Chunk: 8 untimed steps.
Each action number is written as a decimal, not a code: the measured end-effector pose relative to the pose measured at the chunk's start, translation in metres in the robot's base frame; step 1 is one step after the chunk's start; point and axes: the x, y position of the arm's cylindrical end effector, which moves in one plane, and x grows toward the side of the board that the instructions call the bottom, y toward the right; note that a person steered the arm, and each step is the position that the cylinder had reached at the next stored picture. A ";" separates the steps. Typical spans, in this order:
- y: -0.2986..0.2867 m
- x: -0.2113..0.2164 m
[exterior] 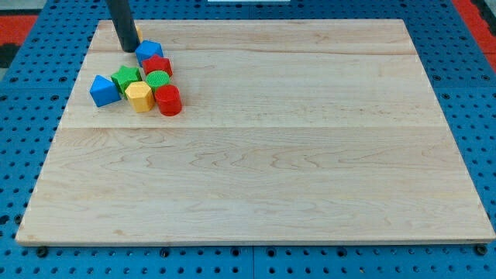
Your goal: Move the red star horizontally to the blue cube
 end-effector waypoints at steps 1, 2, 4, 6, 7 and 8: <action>-0.002 0.000; -0.004 0.009; -0.020 0.044; 0.034 0.037; 0.045 0.013; 0.056 -0.003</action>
